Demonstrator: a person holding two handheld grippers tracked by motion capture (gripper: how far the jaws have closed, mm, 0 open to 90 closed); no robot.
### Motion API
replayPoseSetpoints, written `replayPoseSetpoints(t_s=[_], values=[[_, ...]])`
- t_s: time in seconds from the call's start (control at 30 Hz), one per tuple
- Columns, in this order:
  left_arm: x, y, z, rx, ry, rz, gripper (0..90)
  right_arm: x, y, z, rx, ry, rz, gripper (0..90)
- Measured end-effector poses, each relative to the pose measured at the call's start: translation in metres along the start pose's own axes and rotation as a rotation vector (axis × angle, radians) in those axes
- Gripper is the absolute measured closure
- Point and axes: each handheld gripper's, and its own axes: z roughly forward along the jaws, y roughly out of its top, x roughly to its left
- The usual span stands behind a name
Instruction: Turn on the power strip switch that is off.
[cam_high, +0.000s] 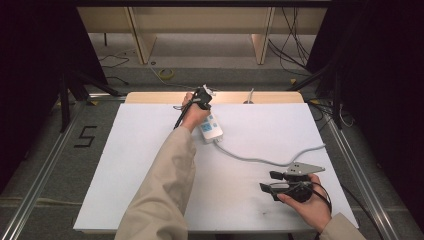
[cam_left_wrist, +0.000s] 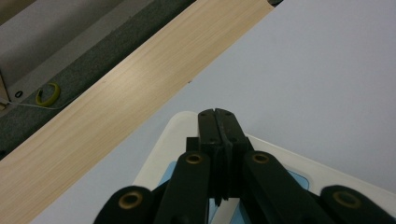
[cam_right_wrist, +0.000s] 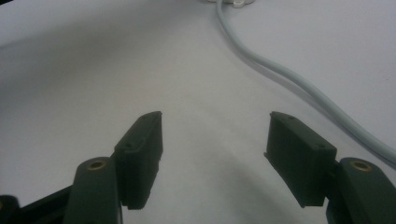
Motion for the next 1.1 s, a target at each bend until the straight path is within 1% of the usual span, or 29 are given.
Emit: replayPoseSetpoints(t_s=[0.2,0.33,0.63,0.83,1.1], values=[[0.0004,-0.0004,0.0003,0.001,-0.002,-0.006,89.9,0.0001,0.0000,-0.0003,-0.001,0.001,0.000,37.0],[0.0010,-0.0009,0.0009,-0.003,-0.009,-0.029,90.0,0.0003,0.0001,-0.0004,-0.001,0.003,0.000,37.4],[0.0023,-0.0006,0.0010,0.005,-0.013,-0.049,90.0,0.0006,0.0001,-0.0002,0.004,0.006,0.002,37.5],[0.0025,-0.0006,0.0013,0.006,-0.014,-0.077,90.0,0.0006,0.0002,-0.0001,0.005,0.006,0.002,37.5],[0.0024,-0.0005,0.0013,0.009,-0.015,-0.087,90.0,0.0006,0.0005,-0.0001,-0.001,0.006,-0.003,37.5]])
